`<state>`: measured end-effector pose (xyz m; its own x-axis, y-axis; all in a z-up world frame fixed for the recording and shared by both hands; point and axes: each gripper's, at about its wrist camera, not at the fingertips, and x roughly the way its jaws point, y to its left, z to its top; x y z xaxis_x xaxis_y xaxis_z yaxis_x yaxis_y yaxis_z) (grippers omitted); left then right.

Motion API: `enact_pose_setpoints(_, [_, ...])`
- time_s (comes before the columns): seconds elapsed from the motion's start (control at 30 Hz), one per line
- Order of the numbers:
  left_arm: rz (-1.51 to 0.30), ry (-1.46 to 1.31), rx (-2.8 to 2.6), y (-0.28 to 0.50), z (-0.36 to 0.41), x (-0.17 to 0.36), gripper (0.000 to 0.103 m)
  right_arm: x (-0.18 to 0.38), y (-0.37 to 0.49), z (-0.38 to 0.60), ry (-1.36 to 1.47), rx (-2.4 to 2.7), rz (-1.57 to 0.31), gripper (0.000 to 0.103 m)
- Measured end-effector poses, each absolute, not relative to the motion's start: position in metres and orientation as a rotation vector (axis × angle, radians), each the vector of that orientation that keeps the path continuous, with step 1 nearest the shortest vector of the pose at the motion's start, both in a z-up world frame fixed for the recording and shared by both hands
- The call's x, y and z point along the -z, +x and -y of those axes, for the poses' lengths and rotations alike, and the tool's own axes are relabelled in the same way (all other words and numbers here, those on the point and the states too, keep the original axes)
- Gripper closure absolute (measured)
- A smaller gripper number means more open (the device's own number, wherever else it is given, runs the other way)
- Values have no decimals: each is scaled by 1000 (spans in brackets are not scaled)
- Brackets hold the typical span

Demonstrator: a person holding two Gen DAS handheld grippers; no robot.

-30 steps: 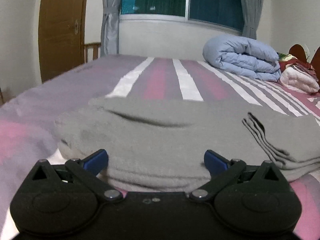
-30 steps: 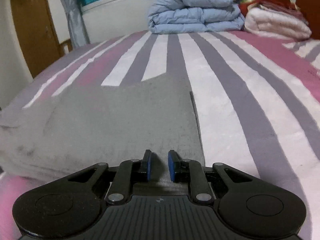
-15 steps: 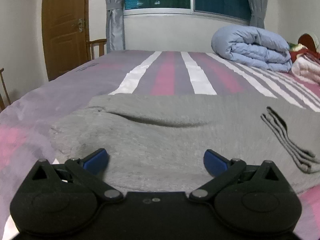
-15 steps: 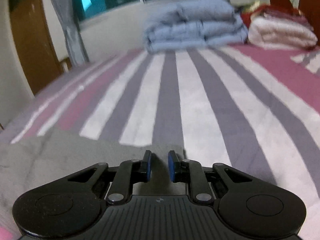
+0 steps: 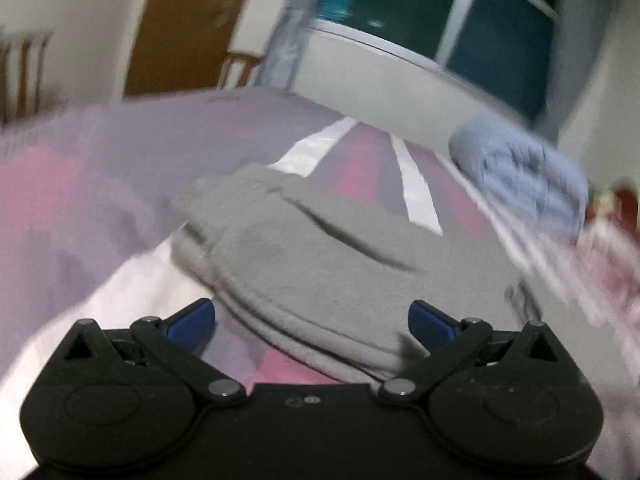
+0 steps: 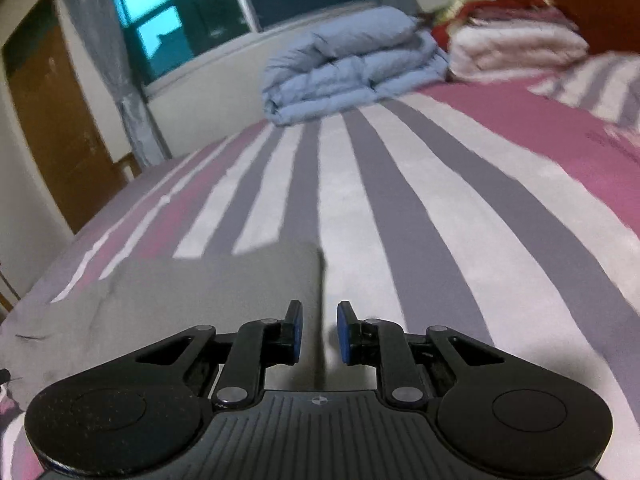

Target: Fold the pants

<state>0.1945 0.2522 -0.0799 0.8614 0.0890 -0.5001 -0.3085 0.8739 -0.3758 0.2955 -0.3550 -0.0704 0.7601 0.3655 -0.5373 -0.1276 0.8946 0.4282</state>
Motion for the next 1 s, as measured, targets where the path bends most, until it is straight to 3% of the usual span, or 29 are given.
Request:
enact_pose_setpoints(0.1, [-431, -754, -174, 193, -288, 97, 7, 65, 291, 368, 454, -236, -624, 80])
enact_pose_setpoints(0.17, [-385, -873, -142, 194, -305, 104, 7, 65, 292, 374, 478, -205, -612, 55])
enact_pose_setpoints(0.23, [-373, -948, -110, 201, -319, 111, 8, 64, 289, 378, 478, -171, -607, 46])
enact_pose_setpoints(0.6, [-383, -906, -93, 246, -335, 122, 9, 72, 299, 380, 517, -132, -623, 46])
enact_pose_setpoints(0.63, [-379, -907, -98, 246, -335, 122, 17, 74, 301, 379, 516, -130, -626, 46])
enact_pose_setpoints(0.67, [-370, -914, -139, 241, -336, 123, 35, 74, 301, 378, 514, -129, -627, 46])
enact_pose_setpoints(0.7, [-374, -959, -180, 235, -340, 131, 75, 75, 300, 378, 513, -131, -629, 46])
enact_pose_setpoints(0.77, [-316, -1033, -149, 223, -345, 140, 78, 75, 300, 380, 522, -131, -625, 46])
enact_pose_setpoints(1.0, [-249, -774, -125, 215, -299, 77, 80, 72, 304, 395, 580, -142, -606, 46])
